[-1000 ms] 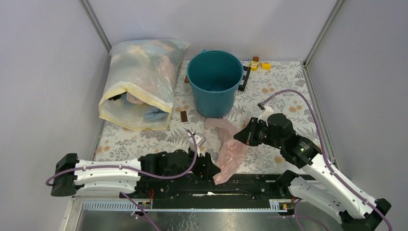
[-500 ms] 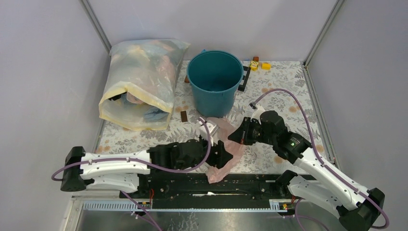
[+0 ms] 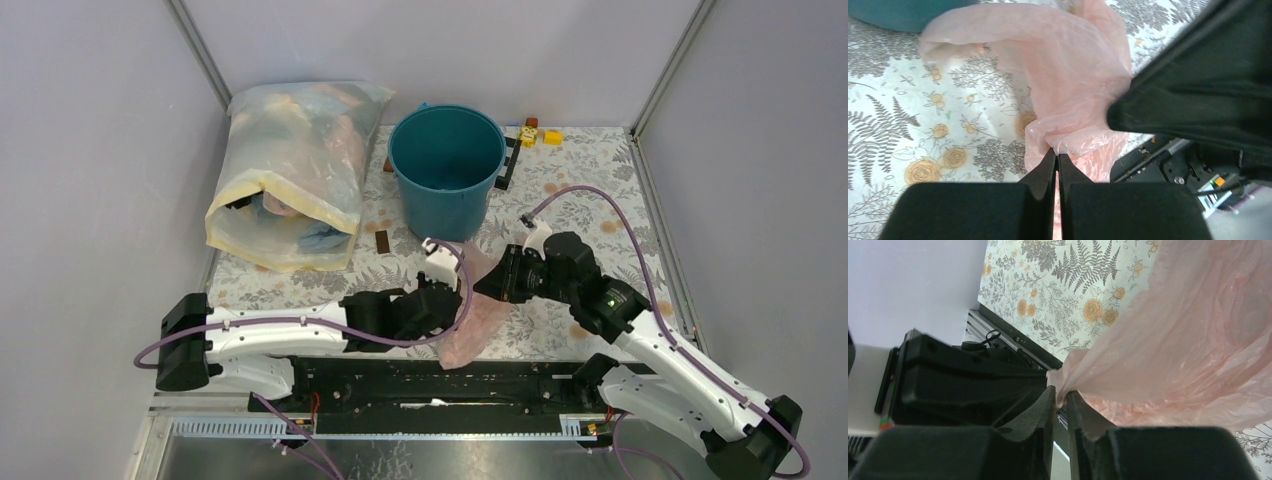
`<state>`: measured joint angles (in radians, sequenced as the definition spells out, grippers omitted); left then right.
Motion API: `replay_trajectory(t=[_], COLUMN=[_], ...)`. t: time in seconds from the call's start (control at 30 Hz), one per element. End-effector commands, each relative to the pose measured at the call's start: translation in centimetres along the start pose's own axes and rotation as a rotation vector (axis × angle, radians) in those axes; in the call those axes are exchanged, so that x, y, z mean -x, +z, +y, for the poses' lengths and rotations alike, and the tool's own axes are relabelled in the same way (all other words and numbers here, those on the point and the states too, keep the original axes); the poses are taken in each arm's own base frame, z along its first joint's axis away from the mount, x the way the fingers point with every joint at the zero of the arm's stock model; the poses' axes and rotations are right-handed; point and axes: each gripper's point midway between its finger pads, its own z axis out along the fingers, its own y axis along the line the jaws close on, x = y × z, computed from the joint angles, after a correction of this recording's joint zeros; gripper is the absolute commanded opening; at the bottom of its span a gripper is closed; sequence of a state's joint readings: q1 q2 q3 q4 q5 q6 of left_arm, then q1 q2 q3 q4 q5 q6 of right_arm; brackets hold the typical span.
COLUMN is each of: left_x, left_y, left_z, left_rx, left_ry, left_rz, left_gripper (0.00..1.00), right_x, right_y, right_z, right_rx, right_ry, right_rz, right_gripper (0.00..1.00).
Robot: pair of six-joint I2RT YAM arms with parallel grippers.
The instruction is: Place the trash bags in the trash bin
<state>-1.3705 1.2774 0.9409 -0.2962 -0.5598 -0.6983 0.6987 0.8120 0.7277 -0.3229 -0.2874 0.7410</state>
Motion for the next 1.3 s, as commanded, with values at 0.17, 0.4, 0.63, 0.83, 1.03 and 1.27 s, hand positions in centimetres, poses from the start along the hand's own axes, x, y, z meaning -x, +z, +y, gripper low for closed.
replay_trajectory(t=[0.17, 0.4, 0.63, 0.83, 1.03, 1.27], left_x=[2.2, 1.9, 1.8, 1.8, 2.5, 3.6], left_y=[0.1, -0.4, -0.5, -0.5, -1.0, -2.9], left_z=[2.4, 4.6, 5.3, 5.3, 7.1, 13.5], left_rx=[-0.012, -0.066, -0.121, -0.143, -0.090, 0.088], left_ry=[-0.134, -0.244, -0.313, -0.325, -0.325, -0.365], left_rz=[-0.055, -0.051, -0.045, -0.038, -0.040, -0.081], left_gripper=[0.00, 0.00, 0.00, 0.00, 0.00, 0.00], right_x=[0.4, -1.1, -3.9, -4.1, -3.8, -2.3], right_y=[-1.5, -2.0, 1.1, 3.0, 3.4, -0.2], right_z=[-2.2, -6.2, -6.9, -7.8, -8.2, -10.5], right_rx=[-0.104, -0.236, -0.140, -0.176, -0.199, -0.365], right_ry=[-0.035, 0.007, 0.109, 0.124, 0.101, 0.049], right_rz=[-0.078, -0.100, -0.030, 0.003, 0.006, -0.108], right_gripper=[0.75, 0.77, 0.75, 0.76, 0.33, 0.00])
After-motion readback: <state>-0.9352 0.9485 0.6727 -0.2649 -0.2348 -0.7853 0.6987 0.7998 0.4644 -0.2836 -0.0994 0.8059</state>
